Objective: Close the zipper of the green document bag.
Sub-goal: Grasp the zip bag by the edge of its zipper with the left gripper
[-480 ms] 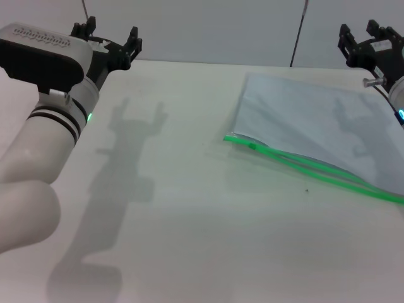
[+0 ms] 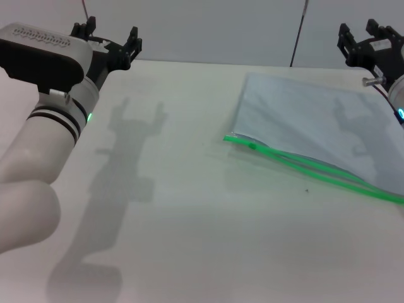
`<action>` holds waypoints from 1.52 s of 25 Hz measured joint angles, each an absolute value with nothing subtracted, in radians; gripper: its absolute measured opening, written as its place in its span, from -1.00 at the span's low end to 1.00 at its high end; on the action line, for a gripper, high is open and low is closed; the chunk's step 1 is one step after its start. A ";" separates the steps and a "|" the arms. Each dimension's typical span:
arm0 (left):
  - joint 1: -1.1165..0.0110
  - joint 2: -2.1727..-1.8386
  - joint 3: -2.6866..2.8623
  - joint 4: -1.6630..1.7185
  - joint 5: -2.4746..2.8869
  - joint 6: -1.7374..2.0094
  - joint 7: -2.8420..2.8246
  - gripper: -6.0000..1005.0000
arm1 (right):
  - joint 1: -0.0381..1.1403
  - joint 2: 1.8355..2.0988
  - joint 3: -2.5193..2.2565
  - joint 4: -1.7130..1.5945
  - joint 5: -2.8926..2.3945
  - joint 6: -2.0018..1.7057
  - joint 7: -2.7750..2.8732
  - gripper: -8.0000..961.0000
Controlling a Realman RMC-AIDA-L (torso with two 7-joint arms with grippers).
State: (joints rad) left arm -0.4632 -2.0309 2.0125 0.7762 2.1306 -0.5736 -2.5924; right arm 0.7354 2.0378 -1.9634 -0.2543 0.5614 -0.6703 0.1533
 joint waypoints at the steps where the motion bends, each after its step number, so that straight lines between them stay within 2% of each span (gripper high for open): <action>1: -0.463 -2.031 2.013 0.776 2.131 -0.574 -2.592 0.66 | 0.736 2.038 -1.963 -0.254 0.561 -0.670 0.153 0.15; 8: -0.460 -2.030 2.020 0.793 2.131 -0.549 -2.599 0.66 | 0.733 2.039 -1.962 -0.254 0.561 -0.670 0.156 0.14; 13: -0.462 -2.000 2.093 0.858 2.143 -0.494 -2.623 0.66 | 0.730 2.039 -1.960 -0.252 0.561 -0.666 0.156 0.14; 16: -0.452 -1.957 2.144 0.950 2.144 -0.434 -2.639 0.66 | 0.730 2.039 -1.960 -0.251 0.561 -0.653 0.155 0.15; 20: -0.434 -1.878 2.207 1.084 2.145 -0.384 -2.702 0.66 | 0.731 2.038 -1.960 -0.251 0.561 -0.645 0.156 0.15; 24: -0.423 -1.826 2.251 1.164 2.170 -0.388 -2.782 0.66 | 0.732 2.037 -1.960 -0.252 0.561 -0.645 0.157 0.15; 26: -0.419 -1.816 2.260 1.182 2.237 -0.400 -2.866 0.66 | 0.731 2.037 -1.960 -0.252 0.561 -0.644 0.158 0.15; 32: -0.411 -1.815 2.271 1.173 2.284 -0.502 -2.979 0.66 | 0.733 2.037 -1.960 -0.252 0.561 -0.644 0.159 0.15; 38: -0.384 -1.825 2.276 1.160 2.288 -0.626 -2.990 0.66 | 0.735 2.037 -1.960 -0.252 0.561 -0.644 0.160 0.15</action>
